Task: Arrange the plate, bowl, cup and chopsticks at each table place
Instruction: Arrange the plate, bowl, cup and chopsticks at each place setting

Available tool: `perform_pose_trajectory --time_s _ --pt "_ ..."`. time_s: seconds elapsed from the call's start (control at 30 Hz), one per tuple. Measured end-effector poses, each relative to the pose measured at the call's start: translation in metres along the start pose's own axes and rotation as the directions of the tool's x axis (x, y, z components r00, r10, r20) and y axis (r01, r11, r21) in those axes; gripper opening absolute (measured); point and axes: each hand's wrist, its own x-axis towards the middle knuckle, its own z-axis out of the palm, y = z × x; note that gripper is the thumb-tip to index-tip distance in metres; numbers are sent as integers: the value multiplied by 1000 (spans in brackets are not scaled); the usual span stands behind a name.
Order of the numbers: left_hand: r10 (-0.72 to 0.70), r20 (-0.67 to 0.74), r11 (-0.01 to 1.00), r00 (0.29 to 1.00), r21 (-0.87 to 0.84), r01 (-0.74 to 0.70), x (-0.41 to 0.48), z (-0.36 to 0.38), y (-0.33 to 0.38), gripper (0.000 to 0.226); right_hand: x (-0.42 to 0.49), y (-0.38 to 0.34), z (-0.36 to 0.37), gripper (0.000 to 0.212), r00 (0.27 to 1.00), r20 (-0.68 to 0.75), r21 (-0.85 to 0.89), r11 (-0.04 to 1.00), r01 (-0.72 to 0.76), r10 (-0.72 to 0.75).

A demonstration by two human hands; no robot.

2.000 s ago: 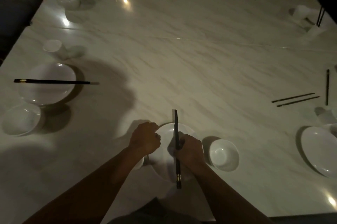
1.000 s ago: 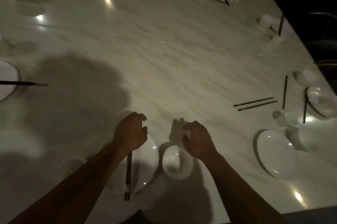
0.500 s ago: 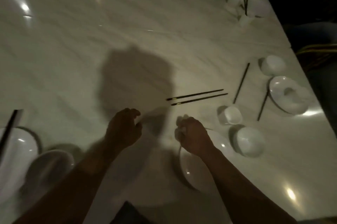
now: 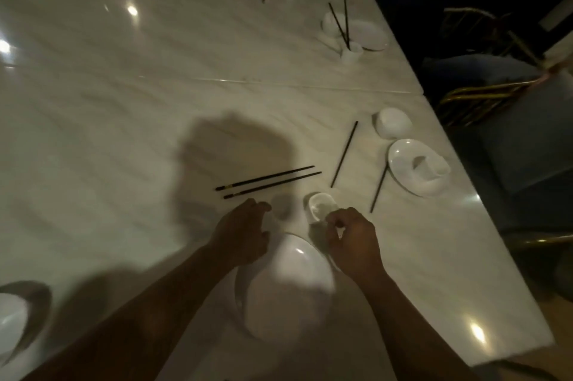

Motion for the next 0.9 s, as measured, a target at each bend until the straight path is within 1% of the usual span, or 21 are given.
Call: perform_pose_trajectory --time_s 0.07,0.1,0.17,0.23,0.3,0.4,0.5,0.57,0.67,0.77,0.9 --pt "26 23 1000 999 12 -26 12 8 17 61 -3 18 -10 16 999 32 -53 999 -8 10" --pt "28 38 1000 999 12 -28 18 13 24 64 -4 30 -12 24 997 76 -107 994 0 9" --pt "46 50 998 998 36 -48 30 25 38 72 -6 50 -15 48 986 169 -189 981 34 -1" --pt "62 58 996 996 56 -65 42 37 51 76 -7 70 -10 74 969 232 -245 959 142 -85" --pt "50 69 997 996 62 -54 57 47 63 82 -3 81 -6 97 933 322 -290 921 258 -160" --pt "24 109 998 994 62 -31 77 61 78 94 3 91 -6 115 872 476 -270 925 268 -114" --pt "-13 127 997 992 80 3 89 71 93 97 11 104 -8 120 815 551 -208 916 344 -181" --pt "-57 122 995 991 82 47 95 74 106 89 17 108 -11 123 771 599 -188 898 397 -216" --pt "-133 145 990 980 69 124 98 73 118 85 20 110 -13 122 736 624 -178 869 463 -264" --pt "-109 92 993 990 62 103 88 65 112 83 18 114 -13 118 732 613 -165 857 488 -299" --pt "-109 -50 994 993 18 110 47 33 85 77 14 117 -10 114 746 610 -184 868 461 -267"
